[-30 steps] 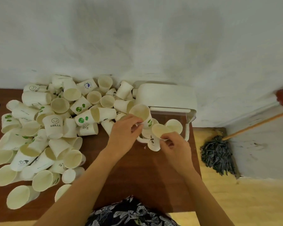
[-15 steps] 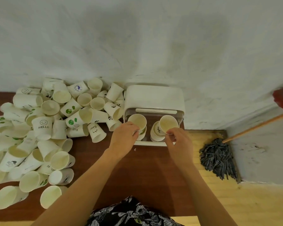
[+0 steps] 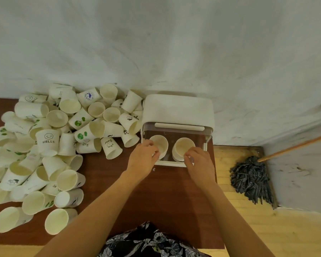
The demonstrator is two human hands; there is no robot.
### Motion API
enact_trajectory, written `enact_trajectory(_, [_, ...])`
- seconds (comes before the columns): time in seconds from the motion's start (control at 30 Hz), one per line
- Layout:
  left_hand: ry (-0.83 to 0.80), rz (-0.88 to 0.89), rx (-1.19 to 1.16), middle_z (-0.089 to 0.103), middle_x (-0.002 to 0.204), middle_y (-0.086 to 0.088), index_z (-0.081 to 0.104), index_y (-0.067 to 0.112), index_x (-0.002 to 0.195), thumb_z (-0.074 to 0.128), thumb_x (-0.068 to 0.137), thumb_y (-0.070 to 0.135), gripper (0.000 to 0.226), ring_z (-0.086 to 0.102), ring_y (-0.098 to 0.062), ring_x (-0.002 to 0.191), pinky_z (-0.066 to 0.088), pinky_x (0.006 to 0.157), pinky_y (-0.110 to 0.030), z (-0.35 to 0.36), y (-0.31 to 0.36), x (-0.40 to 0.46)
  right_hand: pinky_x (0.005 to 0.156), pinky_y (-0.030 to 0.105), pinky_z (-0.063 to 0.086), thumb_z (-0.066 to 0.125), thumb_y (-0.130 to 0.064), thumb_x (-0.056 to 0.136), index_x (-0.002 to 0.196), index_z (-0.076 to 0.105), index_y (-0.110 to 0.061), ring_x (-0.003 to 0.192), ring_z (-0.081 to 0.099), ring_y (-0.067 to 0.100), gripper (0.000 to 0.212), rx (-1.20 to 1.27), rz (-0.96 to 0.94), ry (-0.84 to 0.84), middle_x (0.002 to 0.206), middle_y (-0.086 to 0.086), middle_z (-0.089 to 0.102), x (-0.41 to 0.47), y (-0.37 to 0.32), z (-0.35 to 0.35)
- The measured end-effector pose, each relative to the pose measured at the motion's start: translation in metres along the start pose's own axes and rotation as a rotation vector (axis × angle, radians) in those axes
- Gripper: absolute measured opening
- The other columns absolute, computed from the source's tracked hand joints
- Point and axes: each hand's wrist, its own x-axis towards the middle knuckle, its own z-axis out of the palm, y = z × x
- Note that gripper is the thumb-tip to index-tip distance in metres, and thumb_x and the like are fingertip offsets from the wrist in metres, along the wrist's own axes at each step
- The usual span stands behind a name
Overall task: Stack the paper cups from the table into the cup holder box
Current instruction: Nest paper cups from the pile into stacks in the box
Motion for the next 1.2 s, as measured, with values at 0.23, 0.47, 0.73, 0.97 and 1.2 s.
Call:
enact_trajectory(0.23, [-0.049,0.034,-0.063,0.066,0.097,0.002,0.07,0.014,0.09,0.056,0.096,0.023,0.018,0.06,-0.018,0.088,0.042,0.071,-0.029,0.01,-0.004,0.014,0.084,0.022,0.042,0.058,-0.024,0.096,0.103,0.07,-0.019,0.105,0.059,0.015,0.014,0.0,-0.021,-0.039,0.108,-0.003,0.069,0.009,0.006,0.016])
enact_trajectory(0.47, [0.007,0.05,-0.122,0.063,0.119,0.007,0.069,0.018,0.103,0.055,0.096,0.026,0.017,0.062,-0.014,0.096,0.045,0.077,-0.028,0.013,-0.003,0.006,0.084,0.031,0.053,0.058,-0.025,0.096,0.109,0.066,-0.019,0.102,0.06,0.015,0.016,0.036,-0.037,0.015,0.125,-0.003,0.059,0.005,0.0,0.02])
enact_trajectory(0.73, [0.14,-0.089,-0.203,0.034,0.139,0.0,0.047,0.019,0.13,0.073,0.081,0.025,0.056,0.044,-0.006,0.102,0.041,0.081,-0.025,0.013,-0.014,-0.001,0.082,0.036,0.058,0.069,-0.019,0.087,0.134,0.045,-0.026,0.108,0.058,0.018,0.053,0.231,0.093,0.09,0.147,-0.006,0.033,-0.003,0.002,0.019])
enact_trajectory(0.97, [0.152,0.041,-0.187,0.039,0.135,0.002,0.065,0.016,0.096,0.071,0.082,0.013,0.015,0.053,-0.008,0.075,0.054,0.073,-0.035,0.023,-0.014,0.008,0.091,0.027,0.047,0.072,-0.017,0.086,0.145,0.034,-0.027,0.106,0.049,0.001,0.071,0.331,0.168,-0.037,0.147,-0.004,0.041,0.001,0.001,0.019])
enact_trajectory(1.2, [0.178,0.095,-0.239,0.032,0.148,-0.006,0.07,0.015,0.089,0.072,0.084,0.012,0.007,0.053,-0.007,0.097,0.05,0.079,-0.018,0.034,0.0,0.007,0.085,0.027,0.05,0.07,-0.026,0.089,0.129,0.051,-0.024,0.094,0.056,0.007,0.044,0.219,0.16,-0.033,0.142,-0.006,0.043,0.01,0.001,0.022])
